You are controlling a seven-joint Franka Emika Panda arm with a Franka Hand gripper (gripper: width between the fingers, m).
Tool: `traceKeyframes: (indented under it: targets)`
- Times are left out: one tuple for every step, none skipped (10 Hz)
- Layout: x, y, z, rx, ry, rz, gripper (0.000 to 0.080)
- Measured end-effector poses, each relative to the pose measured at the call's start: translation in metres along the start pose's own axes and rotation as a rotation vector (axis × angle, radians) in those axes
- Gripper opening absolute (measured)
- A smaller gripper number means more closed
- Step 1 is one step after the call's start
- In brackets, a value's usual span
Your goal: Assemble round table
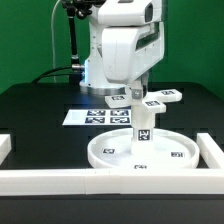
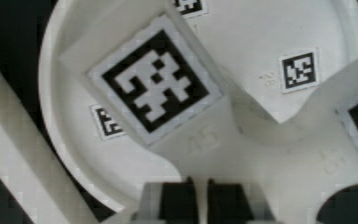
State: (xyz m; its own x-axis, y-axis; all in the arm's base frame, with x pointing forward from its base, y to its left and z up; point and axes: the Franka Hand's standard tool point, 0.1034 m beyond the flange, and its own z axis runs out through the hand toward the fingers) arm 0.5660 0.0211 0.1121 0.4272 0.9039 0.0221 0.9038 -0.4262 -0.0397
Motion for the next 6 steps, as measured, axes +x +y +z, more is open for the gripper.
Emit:
traceKeyframes:
  targets:
    - [-0.0001, 0.0001, 0.0, 0.0, 0.0, 0.0, 0.0008]
    - [-0.0004, 0.0002, 0.0, 0.0, 0.0, 0.001, 0.0003]
    - [-0.0006, 0.0003, 0.0, 0.0, 0.0, 0.001, 0.0003]
    - [-0.0009, 0.0005, 0.0, 0.0, 0.0, 0.002, 0.0001]
    - [-0.0008, 0.0004, -0.0002, 0.0, 0.0, 0.005, 0.0001]
    - [0.001, -0.0012, -0.003, -0.001, 0.002, 0.047, 0.0001]
